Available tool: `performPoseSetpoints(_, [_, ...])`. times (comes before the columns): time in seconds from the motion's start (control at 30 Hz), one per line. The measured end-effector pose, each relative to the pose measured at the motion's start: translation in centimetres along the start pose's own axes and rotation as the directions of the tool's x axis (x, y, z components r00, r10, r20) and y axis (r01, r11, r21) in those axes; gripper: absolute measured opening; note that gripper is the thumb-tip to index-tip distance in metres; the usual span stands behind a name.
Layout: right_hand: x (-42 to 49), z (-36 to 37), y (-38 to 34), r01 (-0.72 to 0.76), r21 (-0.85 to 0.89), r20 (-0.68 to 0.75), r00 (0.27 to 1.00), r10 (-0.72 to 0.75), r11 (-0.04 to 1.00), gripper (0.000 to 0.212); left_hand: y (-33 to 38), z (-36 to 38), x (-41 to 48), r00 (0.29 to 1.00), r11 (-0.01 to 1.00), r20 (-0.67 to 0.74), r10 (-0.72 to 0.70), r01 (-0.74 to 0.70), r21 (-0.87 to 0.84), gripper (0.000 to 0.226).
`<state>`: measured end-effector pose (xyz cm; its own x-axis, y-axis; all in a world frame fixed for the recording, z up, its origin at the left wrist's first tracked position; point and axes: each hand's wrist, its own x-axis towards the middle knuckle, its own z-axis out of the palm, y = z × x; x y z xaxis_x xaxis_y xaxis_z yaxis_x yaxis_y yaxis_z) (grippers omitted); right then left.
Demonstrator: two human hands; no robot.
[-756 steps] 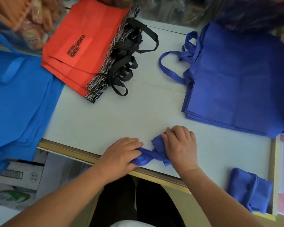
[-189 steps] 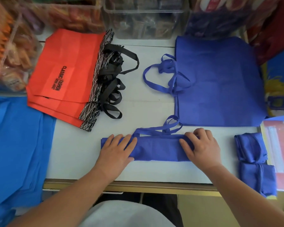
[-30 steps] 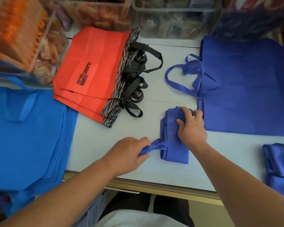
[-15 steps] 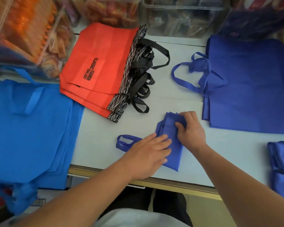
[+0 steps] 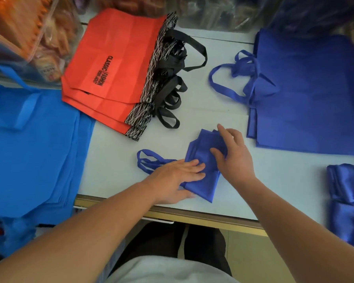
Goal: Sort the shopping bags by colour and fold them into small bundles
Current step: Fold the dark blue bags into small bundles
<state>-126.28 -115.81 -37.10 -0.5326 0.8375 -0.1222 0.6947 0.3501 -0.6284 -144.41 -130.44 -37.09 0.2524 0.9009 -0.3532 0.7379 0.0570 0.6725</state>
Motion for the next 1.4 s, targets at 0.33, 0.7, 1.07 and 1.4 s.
performPoseSetpoints(0.33, [-1.9,-2.9,0.4,-0.03,0.054,0.136,0.99,0.022,0.998,0.055,1.5,-3.3,1.9,0.957,0.912,0.056,-0.286,0.289,-0.291,0.03])
performPoseSetpoints(0.7, [-1.5,-2.4,0.0,-0.196,0.276,0.158,0.975,0.157,0.941,0.055,3.5,-3.9,6.3,0.845,0.852,-0.213,-0.491,0.414,-0.321,0.036])
performPoseSetpoints(1.07, [1.8,-0.9,0.2,-0.208,0.229,0.025,0.978,0.208,0.951,0.021,0.6,-2.2,4.8,0.903,0.985,-0.43,-0.015,0.087,0.148,0.043])
performPoseSetpoints(1.4, [-0.5,-1.5,-1.1,-0.145,0.133,-0.039,0.988,0.151,0.98,0.042,0.7,-0.9,4.8,0.902,0.978,-0.394,-0.176,0.207,0.036,0.041])
